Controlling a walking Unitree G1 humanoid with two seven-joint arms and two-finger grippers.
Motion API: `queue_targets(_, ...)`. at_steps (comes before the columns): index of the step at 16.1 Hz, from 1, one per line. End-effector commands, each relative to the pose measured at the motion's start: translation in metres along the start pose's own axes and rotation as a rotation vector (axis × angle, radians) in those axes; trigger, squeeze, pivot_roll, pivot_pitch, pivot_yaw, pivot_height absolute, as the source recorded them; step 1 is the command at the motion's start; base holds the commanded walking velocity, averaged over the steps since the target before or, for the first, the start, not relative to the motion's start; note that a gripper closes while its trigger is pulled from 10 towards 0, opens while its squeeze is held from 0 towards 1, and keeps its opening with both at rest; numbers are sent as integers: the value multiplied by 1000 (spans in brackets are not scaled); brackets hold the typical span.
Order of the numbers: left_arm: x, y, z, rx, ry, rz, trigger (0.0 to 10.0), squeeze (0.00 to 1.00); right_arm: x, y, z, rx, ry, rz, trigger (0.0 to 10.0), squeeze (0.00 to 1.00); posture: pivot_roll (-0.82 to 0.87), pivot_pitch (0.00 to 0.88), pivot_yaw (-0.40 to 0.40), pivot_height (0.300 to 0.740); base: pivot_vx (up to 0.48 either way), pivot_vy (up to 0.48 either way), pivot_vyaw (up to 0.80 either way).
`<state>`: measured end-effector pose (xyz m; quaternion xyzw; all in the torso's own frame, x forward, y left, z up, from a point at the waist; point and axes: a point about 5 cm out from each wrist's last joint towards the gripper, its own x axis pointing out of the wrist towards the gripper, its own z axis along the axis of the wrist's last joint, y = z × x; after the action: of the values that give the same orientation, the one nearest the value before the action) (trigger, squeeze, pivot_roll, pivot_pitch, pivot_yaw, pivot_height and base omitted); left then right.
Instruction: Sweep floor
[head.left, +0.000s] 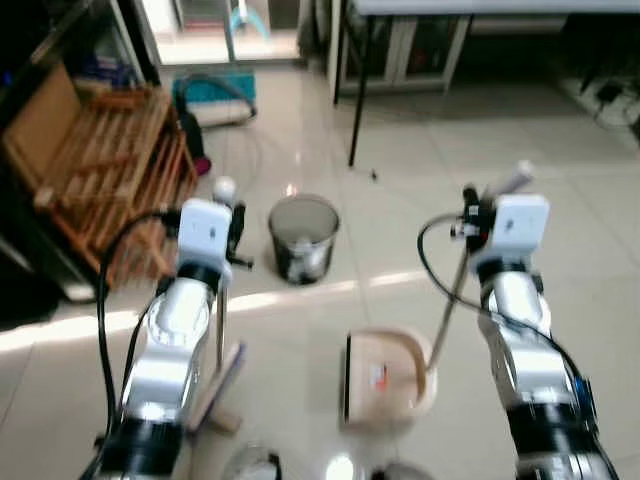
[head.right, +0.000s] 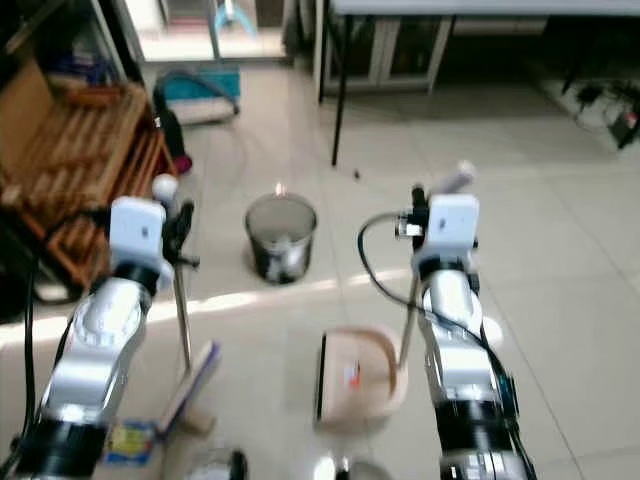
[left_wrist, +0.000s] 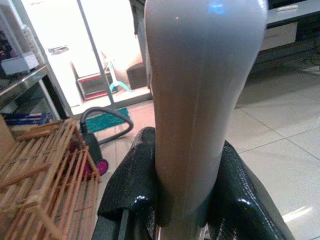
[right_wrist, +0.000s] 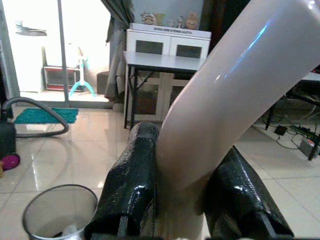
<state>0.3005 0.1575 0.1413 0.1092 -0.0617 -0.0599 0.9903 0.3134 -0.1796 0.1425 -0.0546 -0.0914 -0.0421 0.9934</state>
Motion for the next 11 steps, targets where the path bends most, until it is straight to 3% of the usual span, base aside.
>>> queue_targets(1,3,-6,8,-2,-42,-15,10000,0,2,-6,9,-4,-30,-9,10000,0,0,112,0,740,0,-480,0)
queue_targets(9,2,-7,9,0,-51,-17,10000,0,2,-1,8,8,-20,1,10000,0,1,103,4,740,0,-466,0)
queue_targets(11,1,-7,8,-62,-42,-16,10000,0,2,0,8,10,-20,5,10000,0,2,105,4,740,0,240,0)
